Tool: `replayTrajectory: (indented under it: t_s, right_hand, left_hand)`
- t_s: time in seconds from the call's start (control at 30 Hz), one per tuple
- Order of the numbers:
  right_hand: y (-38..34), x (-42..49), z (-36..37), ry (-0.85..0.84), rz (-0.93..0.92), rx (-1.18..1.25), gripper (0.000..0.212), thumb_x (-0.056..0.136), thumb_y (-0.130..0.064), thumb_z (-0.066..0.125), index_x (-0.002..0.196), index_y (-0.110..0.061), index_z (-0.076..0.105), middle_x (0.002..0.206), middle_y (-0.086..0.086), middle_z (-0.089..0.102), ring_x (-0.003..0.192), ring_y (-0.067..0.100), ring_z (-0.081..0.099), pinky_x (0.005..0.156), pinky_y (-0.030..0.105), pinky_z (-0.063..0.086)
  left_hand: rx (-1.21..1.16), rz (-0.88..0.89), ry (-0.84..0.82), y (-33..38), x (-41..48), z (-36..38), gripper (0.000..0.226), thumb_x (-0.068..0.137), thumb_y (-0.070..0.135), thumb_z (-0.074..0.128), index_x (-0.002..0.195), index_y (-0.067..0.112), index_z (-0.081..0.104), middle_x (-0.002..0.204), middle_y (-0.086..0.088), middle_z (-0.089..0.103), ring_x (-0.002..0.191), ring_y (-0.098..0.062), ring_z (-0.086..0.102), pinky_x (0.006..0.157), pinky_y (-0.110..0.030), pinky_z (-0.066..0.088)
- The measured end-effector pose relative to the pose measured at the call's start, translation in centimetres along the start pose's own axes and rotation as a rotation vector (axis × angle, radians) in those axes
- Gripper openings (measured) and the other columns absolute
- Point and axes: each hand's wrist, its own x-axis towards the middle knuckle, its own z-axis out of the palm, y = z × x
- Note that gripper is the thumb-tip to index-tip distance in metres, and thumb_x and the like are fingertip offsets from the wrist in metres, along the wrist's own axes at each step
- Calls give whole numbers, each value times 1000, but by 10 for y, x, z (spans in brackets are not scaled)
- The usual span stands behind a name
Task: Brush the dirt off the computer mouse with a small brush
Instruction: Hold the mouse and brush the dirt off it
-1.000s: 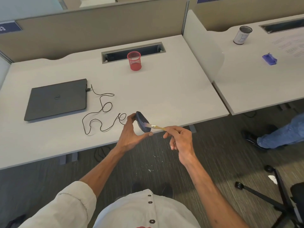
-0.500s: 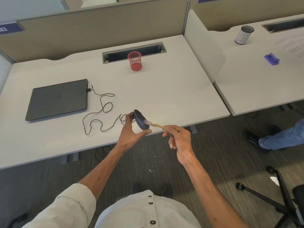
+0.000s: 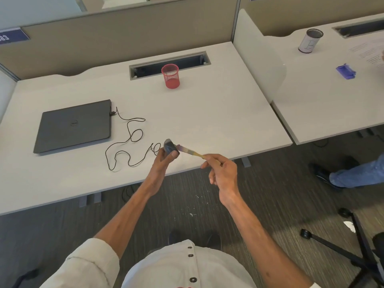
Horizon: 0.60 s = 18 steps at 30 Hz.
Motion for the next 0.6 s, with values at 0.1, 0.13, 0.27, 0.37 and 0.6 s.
replayTrajectory:
  t_s: [0.1, 0.13, 0.27, 0.37, 0.6]
  right_hand:
    - [3, -1, 10, -54, -5, -6, 14, 106, -22, 74, 111, -18, 85, 87, 8, 84, 40, 11, 45, 45, 21, 44]
    - [5, -2, 12, -63, -5, -19, 13, 106, -23, 73, 110, -19, 86, 87, 7, 84, 39, 10, 46, 44, 21, 45]
    - [13, -2, 13, -25, 19, -108, 13, 106, -20, 73, 110, -19, 85, 81, 5, 83, 40, 9, 45, 49, 24, 48]
    - [12, -1, 11, 7, 8, -97, 12, 105, -20, 74, 109, -19, 85, 80, 4, 82, 41, 8, 46, 54, 20, 52]
    - [7, -7, 30, -119, -138, -57, 12, 105, -24, 75, 110, -22, 85, 87, 3, 84, 41, 9, 48, 42, 22, 44]
  left_hand:
    - [-37, -14, -80, 8, -5, -2, 69, 94, 66, 70, 145, 21, 61, 162, -4, 58, 154, -8, 47, 124, -31, 24]
    - [-53, -16, -85, 8, -6, -4, 65, 99, 59, 64, 149, 17, 60, 163, -3, 57, 156, -7, 46, 127, -32, 21]
    - [-200, -49, -100, 10, -7, -11, 56, 107, 49, 59, 149, 12, 65, 163, -11, 58, 162, -16, 39, 136, -39, 14]
    - [-378, -74, -113, 14, -7, -14, 58, 95, 51, 78, 138, 13, 69, 160, -25, 57, 157, -26, 45, 131, -37, 23]
    - [-591, -116, -188, 9, -2, -22, 70, 98, 45, 74, 151, 11, 44, 164, -35, 46, 151, -33, 49, 133, -40, 18]
